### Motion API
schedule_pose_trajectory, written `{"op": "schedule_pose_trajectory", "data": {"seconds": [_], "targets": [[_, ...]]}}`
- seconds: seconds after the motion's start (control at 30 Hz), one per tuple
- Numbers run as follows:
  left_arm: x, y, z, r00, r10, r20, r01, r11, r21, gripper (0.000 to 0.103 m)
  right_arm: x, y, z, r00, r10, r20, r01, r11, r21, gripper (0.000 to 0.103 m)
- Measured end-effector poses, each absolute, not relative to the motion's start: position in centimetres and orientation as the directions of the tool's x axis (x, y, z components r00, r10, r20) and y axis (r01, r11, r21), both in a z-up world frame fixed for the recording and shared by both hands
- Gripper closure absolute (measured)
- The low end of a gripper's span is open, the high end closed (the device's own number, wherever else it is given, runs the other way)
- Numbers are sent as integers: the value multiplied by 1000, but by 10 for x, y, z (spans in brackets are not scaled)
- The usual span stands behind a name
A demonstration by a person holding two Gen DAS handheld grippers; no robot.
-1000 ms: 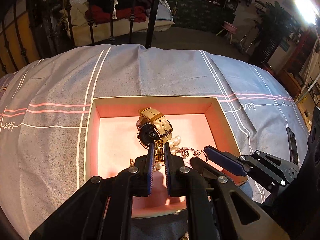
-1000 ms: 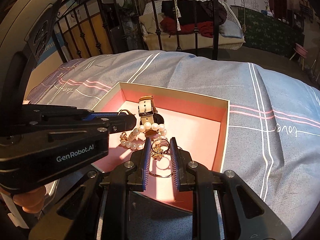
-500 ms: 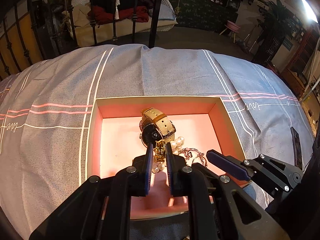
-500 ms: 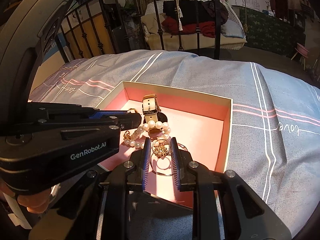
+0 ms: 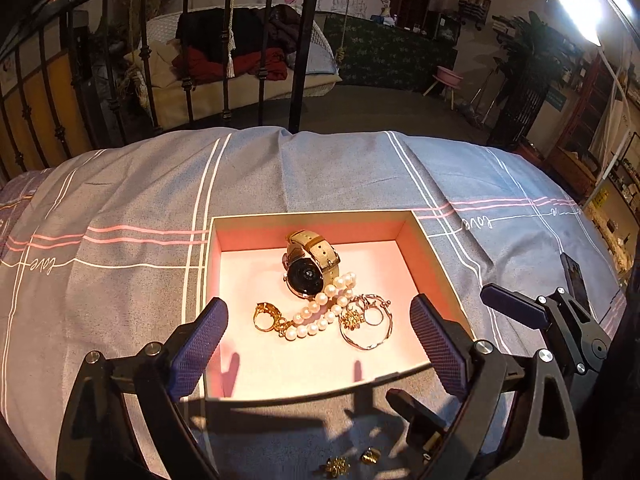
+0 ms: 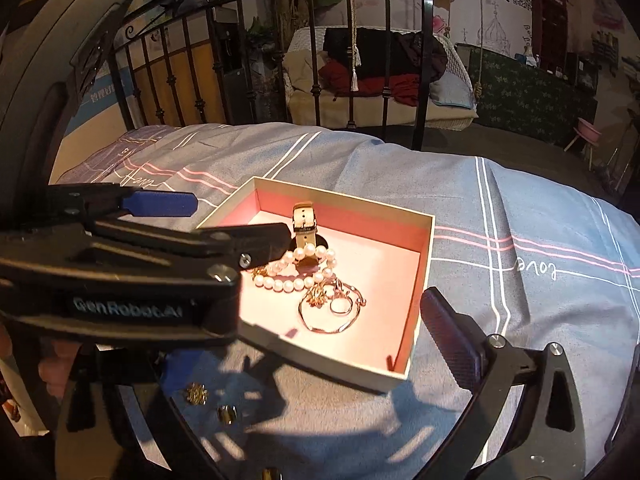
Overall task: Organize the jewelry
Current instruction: 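Grasp a gold brooch with the left tool while the right tool grasps a gold pendant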
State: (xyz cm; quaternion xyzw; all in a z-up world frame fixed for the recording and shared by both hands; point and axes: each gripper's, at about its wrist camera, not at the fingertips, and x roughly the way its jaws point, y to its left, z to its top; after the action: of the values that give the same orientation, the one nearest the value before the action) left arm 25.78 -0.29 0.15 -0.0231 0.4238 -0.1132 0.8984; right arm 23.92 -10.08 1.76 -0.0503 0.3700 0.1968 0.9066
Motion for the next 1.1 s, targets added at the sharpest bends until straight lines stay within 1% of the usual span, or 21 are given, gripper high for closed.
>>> {"op": "schedule_pose_trajectory", "data": {"seconds": [0.1,0.2,0.27,0.37,0.43,0.5,0.7,0.77,0.83,0.87,0.9,0.93,0.97,1.0,1.03,1.1], "targets": [[233,4,-4,609,-245,-755,188,969,-162,12,211,-109,4,630,304,-715,-394,918,43,5],[206,6,-23,571,-274,-774,206,960,-188,12,187,-117,-14,588,329,-739,-400,912,88,5],[189,4,-37,555,-261,-790,214,962,-167,14,177,-121,-23,563,340,-753,-397,911,115,12],[174,6,-53,531,-250,-810,212,964,-158,17,170,-123,-29,539,364,-760,-408,902,143,14],[170,6,-59,523,-233,-820,212,967,-139,19,168,-122,-32,531,367,-764,-415,899,144,14],[170,6,-64,516,-224,-827,224,967,-122,24,167,-121,-33,529,366,-766,-420,897,139,16],[171,-4,-72,530,-163,-832,251,968,-30,30,167,-118,-35,528,359,-769,-420,898,130,22],[172,-9,-74,536,-145,-832,264,965,2,32,167,-117,-35,528,357,-770,-423,897,126,26],[172,-13,-74,544,-137,-828,280,960,26,40,167,-117,-35,529,352,-772,-425,898,118,31],[173,-15,-74,547,-140,-825,291,956,31,49,166,-116,-36,530,350,-773,-427,897,113,34],[173,-16,-74,545,-151,-825,301,953,25,61,165,-115,-36,530,350,-773,-433,895,109,37],[173,-18,-73,545,-161,-823,308,951,19,67,164,-114,-37,525,353,-775,-442,891,106,46],[173,-19,-73,546,-162,-822,311,950,20,77,163,-113,-38,523,350,-777,-449,888,98,52],[172,-20,-73,548,-164,-820,316,949,21,84,162,-111,-38,527,345,-777,-455,886,85,53],[170,-21,-73,551,-169,-817,322,947,21,85,161,-110,-38,526,345,-778,-464,883,78,57],[169,-21,-73,551,-174,-816,319,948,14,85,160,-108,-38,528,338,-779,-468,881,65,59]]}}
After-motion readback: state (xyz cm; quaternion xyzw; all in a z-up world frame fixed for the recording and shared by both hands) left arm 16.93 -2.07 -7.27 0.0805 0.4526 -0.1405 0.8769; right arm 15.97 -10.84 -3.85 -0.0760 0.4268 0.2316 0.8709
